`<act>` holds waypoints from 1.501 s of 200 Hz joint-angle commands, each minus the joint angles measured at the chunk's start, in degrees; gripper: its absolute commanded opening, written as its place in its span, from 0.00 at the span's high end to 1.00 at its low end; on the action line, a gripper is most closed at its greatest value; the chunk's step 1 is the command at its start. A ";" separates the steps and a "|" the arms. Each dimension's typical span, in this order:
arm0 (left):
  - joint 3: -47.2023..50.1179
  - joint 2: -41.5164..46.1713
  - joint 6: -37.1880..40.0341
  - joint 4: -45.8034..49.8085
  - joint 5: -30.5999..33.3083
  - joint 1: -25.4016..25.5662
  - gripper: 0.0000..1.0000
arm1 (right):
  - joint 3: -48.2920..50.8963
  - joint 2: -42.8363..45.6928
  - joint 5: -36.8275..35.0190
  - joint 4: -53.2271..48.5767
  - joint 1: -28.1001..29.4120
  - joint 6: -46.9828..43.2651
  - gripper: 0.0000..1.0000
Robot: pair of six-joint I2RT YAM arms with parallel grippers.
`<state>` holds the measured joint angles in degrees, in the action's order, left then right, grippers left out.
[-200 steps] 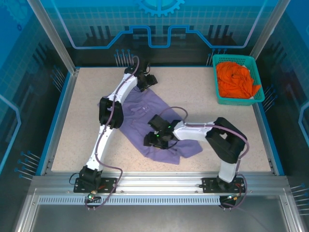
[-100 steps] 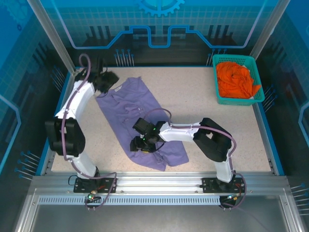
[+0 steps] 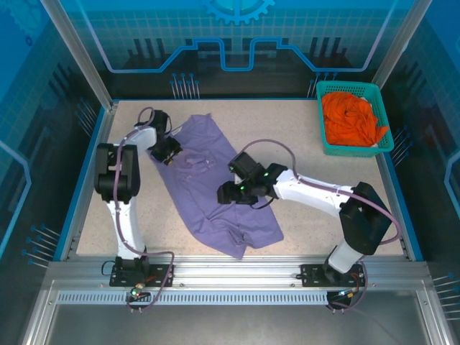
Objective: Fold and stack the t-shirts
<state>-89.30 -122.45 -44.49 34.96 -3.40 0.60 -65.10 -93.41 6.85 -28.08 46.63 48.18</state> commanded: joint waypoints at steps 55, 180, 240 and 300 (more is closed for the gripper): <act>-35.44 -23.64 3.07 15.67 -0.05 11.59 0.59 | 14.36 -0.03 3.13 4.55 -11.11 3.16 0.39; -60.30 -33.24 2.24 9.46 -13.90 9.13 0.43 | -3.44 -6.44 -3.53 -4.77 -22.42 -3.28 0.39; -37.22 -14.09 2.54 2.63 -13.43 7.93 0.38 | -32.88 -28.90 -3.32 -10.72 -28.34 -6.45 0.47; -28.89 -16.08 4.01 2.45 -12.10 7.92 0.66 | -57.06 -49.61 1.59 -15.43 -29.95 -6.86 0.65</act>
<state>-120.86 -136.05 -41.85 36.69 -16.16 8.40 -115.55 -137.58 5.82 -38.54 16.80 41.98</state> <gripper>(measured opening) 0.358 0.369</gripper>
